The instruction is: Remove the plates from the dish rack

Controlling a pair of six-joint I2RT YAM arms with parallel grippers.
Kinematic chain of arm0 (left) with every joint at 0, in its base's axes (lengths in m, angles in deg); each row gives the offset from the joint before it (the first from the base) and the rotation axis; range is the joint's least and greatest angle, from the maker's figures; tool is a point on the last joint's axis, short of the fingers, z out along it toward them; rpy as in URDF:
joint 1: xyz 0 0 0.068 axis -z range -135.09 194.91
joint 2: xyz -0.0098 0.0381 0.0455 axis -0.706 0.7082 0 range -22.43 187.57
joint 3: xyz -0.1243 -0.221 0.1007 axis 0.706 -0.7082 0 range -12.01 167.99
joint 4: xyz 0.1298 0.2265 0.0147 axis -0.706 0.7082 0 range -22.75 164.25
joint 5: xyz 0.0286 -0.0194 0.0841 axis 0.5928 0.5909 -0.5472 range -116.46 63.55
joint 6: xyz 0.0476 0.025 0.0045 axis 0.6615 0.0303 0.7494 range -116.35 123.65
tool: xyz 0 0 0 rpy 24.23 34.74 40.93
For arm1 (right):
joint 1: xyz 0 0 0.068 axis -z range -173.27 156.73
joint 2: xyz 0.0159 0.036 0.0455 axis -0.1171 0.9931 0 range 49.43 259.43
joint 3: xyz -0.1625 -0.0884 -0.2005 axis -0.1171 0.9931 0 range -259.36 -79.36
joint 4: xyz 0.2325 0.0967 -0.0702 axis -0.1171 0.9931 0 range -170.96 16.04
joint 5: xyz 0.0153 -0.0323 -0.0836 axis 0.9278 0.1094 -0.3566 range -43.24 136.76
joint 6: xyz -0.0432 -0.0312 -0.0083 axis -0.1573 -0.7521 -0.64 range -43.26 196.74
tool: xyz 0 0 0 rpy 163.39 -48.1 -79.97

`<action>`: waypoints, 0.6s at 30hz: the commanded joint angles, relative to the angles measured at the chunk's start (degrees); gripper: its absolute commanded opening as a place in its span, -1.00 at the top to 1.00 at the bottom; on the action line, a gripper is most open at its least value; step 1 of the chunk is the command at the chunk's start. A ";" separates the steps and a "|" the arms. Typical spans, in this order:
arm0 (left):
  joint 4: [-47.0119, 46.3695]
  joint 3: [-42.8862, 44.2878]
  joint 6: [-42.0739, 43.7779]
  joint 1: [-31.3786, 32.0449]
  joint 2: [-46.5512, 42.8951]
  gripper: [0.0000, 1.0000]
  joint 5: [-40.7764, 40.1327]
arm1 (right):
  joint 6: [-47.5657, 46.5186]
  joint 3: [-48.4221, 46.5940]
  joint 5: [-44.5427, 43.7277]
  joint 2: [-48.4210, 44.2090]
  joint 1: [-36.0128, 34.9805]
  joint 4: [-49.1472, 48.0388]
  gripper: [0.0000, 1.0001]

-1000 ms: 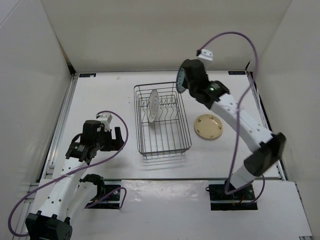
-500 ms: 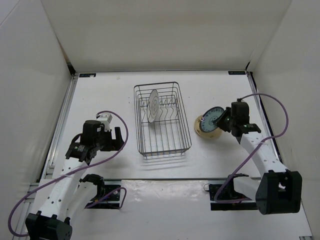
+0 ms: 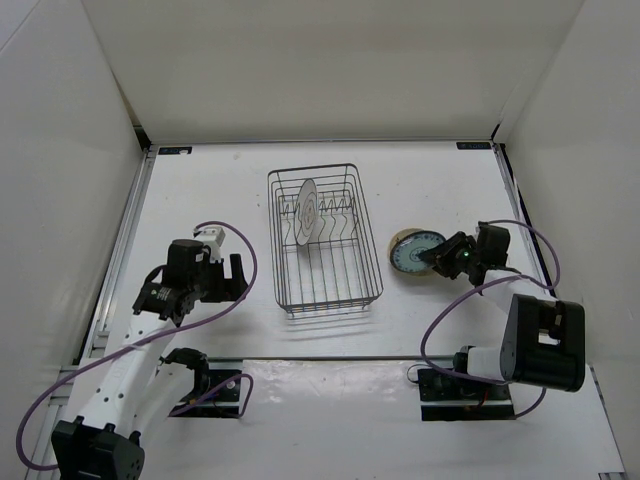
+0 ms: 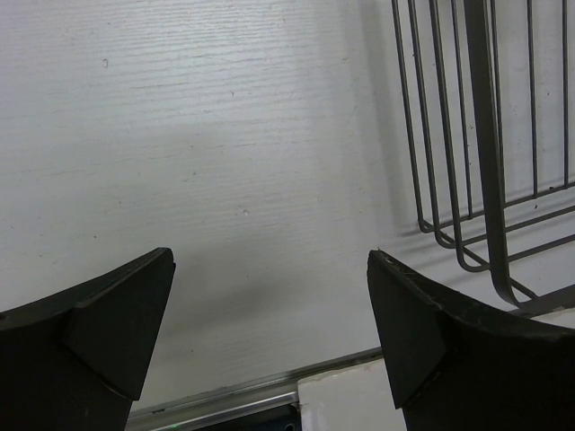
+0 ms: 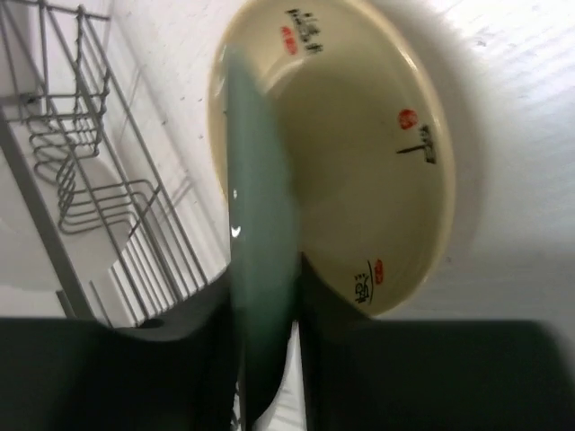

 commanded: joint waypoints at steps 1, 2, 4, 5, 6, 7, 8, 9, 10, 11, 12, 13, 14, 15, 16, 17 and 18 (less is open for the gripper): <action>0.18 1.92 0.50 0.19 0.09 -0.98 0.03 | 0.23 -0.73 7.40 0.80 0.88 -6.97 0.33; 0.26 2.00 0.50 0.19 0.09 -0.98 0.12 | -0.47 -1.77 7.59 0.98 0.97 -5.57 -0.15; 0.26 1.92 0.50 0.19 0.26 -0.98 0.03 | -3.10 -4.66 6.01 1.07 0.80 2.48 -0.31; 0.18 1.92 0.50 0.19 0.44 -0.98 0.03 | -3.55 -6.42 5.66 0.72 0.71 6.18 -0.35; 0.09 1.92 0.50 0.19 0.35 -0.98 0.20 | -5.20 -7.92 3.39 0.63 0.79 8.74 -0.42; 0.26 1.92 0.50 0.27 0.35 -0.98 0.20 | -5.65 -8.63 2.59 0.37 0.80 11.72 -0.58; 0.35 1.92 0.50 0.27 0.52 -0.98 0.12 | -6.27 -10.20 1.88 -0.33 0.88 16.19 -0.59; 0.18 1.92 0.58 0.19 0.61 -0.98 0.12 | -9.06 -12.57 -1.43 -0.60 0.80 17.89 -0.63; 0.18 1.92 0.41 0.19 0.61 -0.98 0.12 | -10.04 -13.55 -2.51 -0.78 0.80 19.91 -0.63; 0.26 2.00 0.58 0.19 0.79 -0.98 0.20 | -10.49 -17.39 -4.17 -0.95 0.62 26.19 -0.69; 0.09 2.00 0.41 0.19 0.88 -0.98 0.38 | -12.49 -18.47 -5.67 -0.96 0.71 28.08 -0.69; 0.35 2.09 0.50 0.19 0.96 -0.98 0.38 | -13.12 -19.70 -6.38 -1.04 0.71 29.84 -0.77; 0.18 2.09 0.50 0.10 1.05 -0.98 0.47 | -13.83 -20.84 -7.00 -0.70 0.62 34.65 -0.77; 0.18 2.00 0.41 0.27 1.14 -0.98 0.55 | -15.14 -23.12 -8.57 -0.95 0.53 35.91 -0.77; 0.26 2.18 0.50 0.19 1.05 -0.98 0.38 | -15.93 -23.66 -9.11 -0.78 0.62 37.58 -0.77; 0.35 2.09 0.32 0.19 1.14 -0.98 0.47 | -16.55 -24.28 -9.63 -1.04 0.53 38.46 -0.77; 0.09 2.09 0.58 0.27 1.05 -0.98 0.38 | -17.08 -24.11 -10.86 -1.04 0.53 39.26 -0.77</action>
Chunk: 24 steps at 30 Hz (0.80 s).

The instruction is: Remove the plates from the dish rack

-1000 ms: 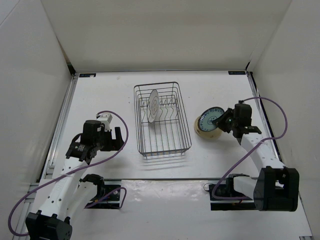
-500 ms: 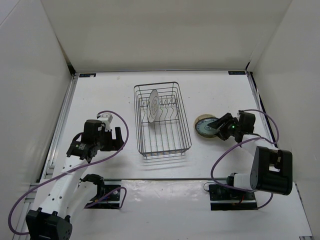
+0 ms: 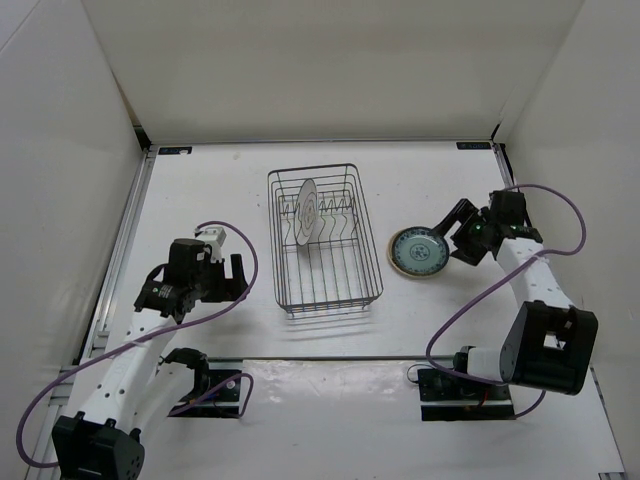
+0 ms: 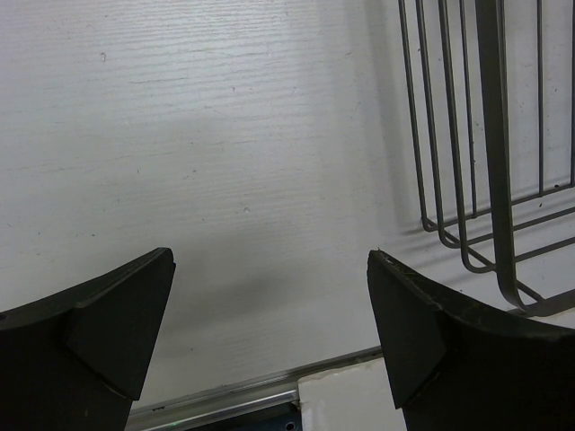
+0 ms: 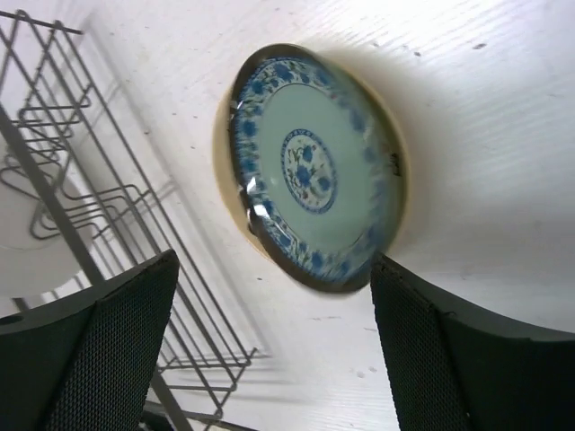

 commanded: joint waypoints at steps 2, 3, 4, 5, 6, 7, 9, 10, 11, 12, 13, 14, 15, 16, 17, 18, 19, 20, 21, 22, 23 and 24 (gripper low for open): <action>0.26 2.07 0.58 0.19 -0.26 -0.98 0.34 | -4.84 -1.44 -4.97 -1.17 0.16 9.49 -0.77; 0.26 1.98 0.58 0.27 -0.35 -0.98 0.34 | -4.85 -0.57 -5.32 -0.65 0.07 9.24 -0.77; 0.26 1.98 0.50 0.19 -0.35 -0.98 0.16 | -4.76 0.31 -5.32 -0.47 0.07 9.23 -0.77; 0.26 2.07 0.58 0.27 -0.35 -0.98 0.25 | -4.33 0.75 -4.97 -0.12 0.07 8.80 -0.74; 0.18 1.98 0.58 0.19 -0.17 -0.98 0.34 | -3.97 1.02 -4.62 0.05 0.07 8.36 -0.70; 0.52 1.98 0.58 0.27 -0.26 -0.98 0.16 | -3.71 2.15 -4.18 0.23 0.16 7.92 -0.64; 0.26 1.98 0.50 0.27 -0.08 -0.98 0.42 | -3.35 3.30 0.01 -0.29 -0.10 5.03 -0.45; 0.35 1.98 0.50 0.19 0.00 -0.98 0.60 | -3.18 3.48 2.39 -0.90 -0.19 4.06 -0.44; 0.53 2.07 0.50 0.10 -0.08 -0.98 0.77 | -2.92 3.31 3.19 -1.17 -0.80 2.92 -0.41; 0.35 2.16 0.41 0.19 -0.08 -0.98 0.86 | -2.83 2.44 4.42 -1.70 -1.15 2.30 -0.41; 0.35 2.07 0.58 0.19 0.09 -0.98 0.86 | -3.26 1.12 4.08 -3.62 -2.37 1.07 -0.41; 0.35 2.16 0.41 0.10 -0.08 -0.98 1.12 | -3.79 -1.06 2.86 -4.42 -4.21 1.49 -0.41; 0.35 2.25 0.58 0.27 -0.08 -0.98 1.48 | -3.71 -2.30 0.68 -5.21 -5.28 1.59 -0.41; 0.18 2.25 0.50 0.19 0.09 -0.98 1.48 | -3.71 -5.36 -0.91 -6.87 -7.38 0.72 -0.41; 0.44 2.33 0.50 0.27 0.09 -0.98 1.74 | -3.71 -6.26 -1.54 -7.76 -11.49 0.19 -0.41; 0.27 2.33 0.50 0.27 -0.08 -0.98 1.92 | -3.79 -7.23 -2.76 -7.94 -15.09 -0.34 -0.41; 0.35 2.42 0.50 0.10 -0.08 -0.98 1.92 | -3.71 -10.81 -4.43 -7.59 -16.96 -0.96 -0.41; 0.26 2.42 0.50 0.19 -0.26 -0.98 2.18 | -4.05 -12.32 -5.05 -4.46 -22.81 -0.79 -0.44; 0.35 2.42 0.58 0.19 -0.43 -0.98 2.01 | -4.67 -13.99 -8.28 -3.30 -24.52 -0.18 -0.44; 0.26 2.25 0.50 0.19 -0.52 -0.98 2.27 | -5.54 -19.14 -9.53 0.11 -26.45 1.57 -0.44; 0.26 2.33 0.50 0.27 -0.43 -0.98 2.27 | -5.90 -21.02 -10.67 3.71 -30.91 2.63 -0.44; 0.18 2.33 0.50 0.27 -0.43 -0.98 2.53 | -6.51 -24.34 -14.16 5.31 -32.26 3.08 -0.47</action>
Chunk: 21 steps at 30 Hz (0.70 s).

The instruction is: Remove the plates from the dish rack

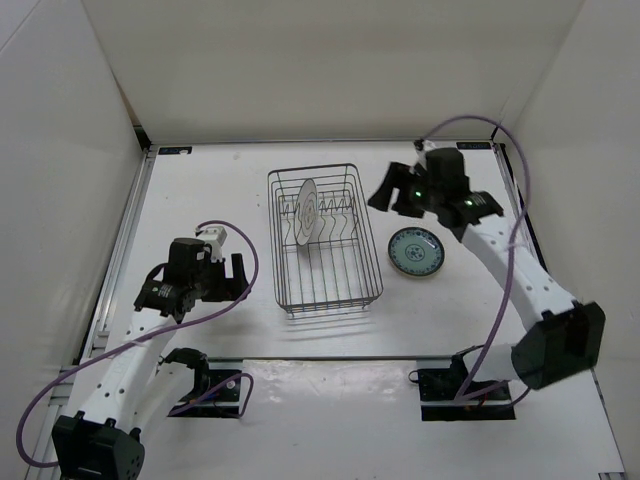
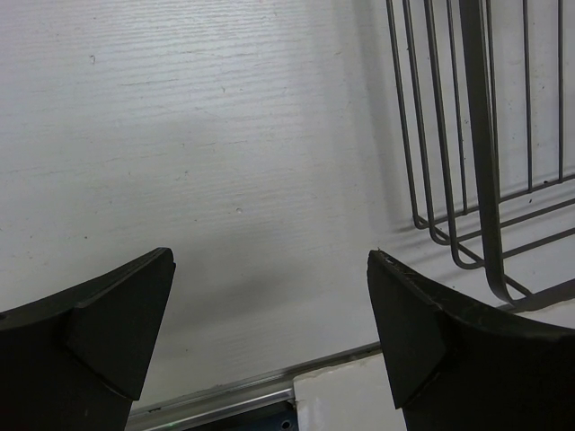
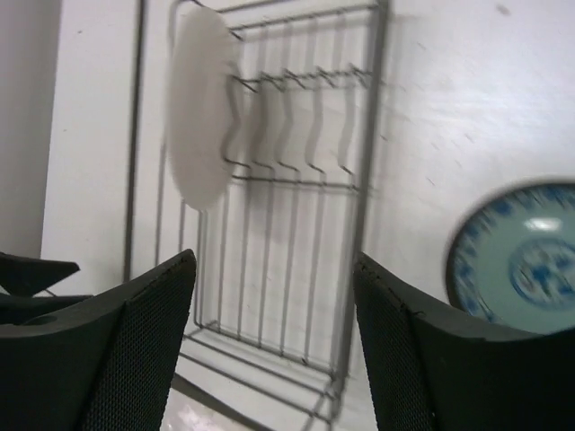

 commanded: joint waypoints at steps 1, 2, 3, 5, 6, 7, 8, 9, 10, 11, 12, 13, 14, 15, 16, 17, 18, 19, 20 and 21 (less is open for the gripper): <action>0.13 1.92 0.50 0.10 -0.41 -0.98 1.72 | -2.54 -7.80 -8.60 7.53 -6.41 1.55 -0.48; 0.04 2.01 0.41 0.27 -0.06 -0.98 2.16 | -2.72 -10.78 -9.48 11.98 -9.90 1.38 -0.48; 0.22 2.18 0.50 0.27 0.11 -0.98 2.08 | -3.33 -14.29 -12.53 13.77 -10.89 1.46 -0.50; 0.22 2.27 0.32 0.10 0.47 -0.98 2.43 | -4.03 -22.61 -14.14 20.25 -13.44 3.82 -0.50; 0.22 2.36 0.32 0.10 0.73 -0.98 2.69 | -4.38 -24.76 -16.58 21.94 -15.02 4.62 -0.50; 0.13 2.27 0.23 0.27 0.64 -0.98 3.22 | -5.08 -26.70 -17.48 25.18 -16.25 5.93 -0.53; 0.13 2.27 0.06 0.27 0.82 -0.98 3.31 | -5.35 -32.54 -18.53 28.26 -16.79 7.17 -0.53; -0.04 2.27 0.06 0.19 0.82 -0.98 3.66 | -5.61 -34.52 -19.15 31.07 -18.01 7.79 -0.53; -0.22 2.36 -0.12 0.27 0.73 -0.98 3.83 | -5.88 -36.10 -20.11 32.67 -18.46 9.27 -0.57; -0.13 2.18 -0.12 0.19 0.64 -0.98 4.10 | -6.14 -39.60 -21.43 34.07 -18.81 10.42 -0.57; -0.22 2.27 -0.12 0.19 0.64 -0.98 4.19 | -6.49 -42.24 -22.05 37.39 -19.60 11.04 -0.60; -0.13 2.27 -0.12 0.27 0.64 -0.98 4.19 | -6.50 -44.19 -22.40 38.30 -19.95 11.22 -0.60; -0.22 2.36 -0.12 0.27 0.47 -0.98 4.36 | -6.84 -44.90 -22.93 39.18 -20.39 11.57 -0.60; -0.22 2.36 -0.21 0.19 0.29 -0.98 4.45 | -6.59 -46.74 -23.37 41.54 -20.83 11.66 -0.60; -0.22 2.27 -0.12 0.27 0.38 -0.98 4.54 | -6.41 -47.10 -23.64 42.17 -21.36 11.84 -0.60; -0.22 2.27 -0.03 0.19 0.21 -0.98 4.63 | -6.06 -47.37 -24.60 43.39 -21.71 11.84 -0.56; -0.39 2.27 -0.20 0.19 0.29 -0.98 4.71 | -5.97 -47.63 -25.74 43.75 -21.89 11.66 -0.53; -0.31 2.27 -0.21 0.19 0.38 -0.98 4.89 | -5.88 -47.72 -26.88 44.80 -22.41 11.40 -0.49; -0.22 2.27 -0.29 0.27 0.64 -0.98 5.06 | -5.36 -47.63 -27.59 45.25 -22.50 10.79 -0.46; -0.31 2.36 -0.29 0.27 0.56 -0.98 5.24 | -5.35 -47.63 -28.03 45.60 -22.59 10.43 -0.33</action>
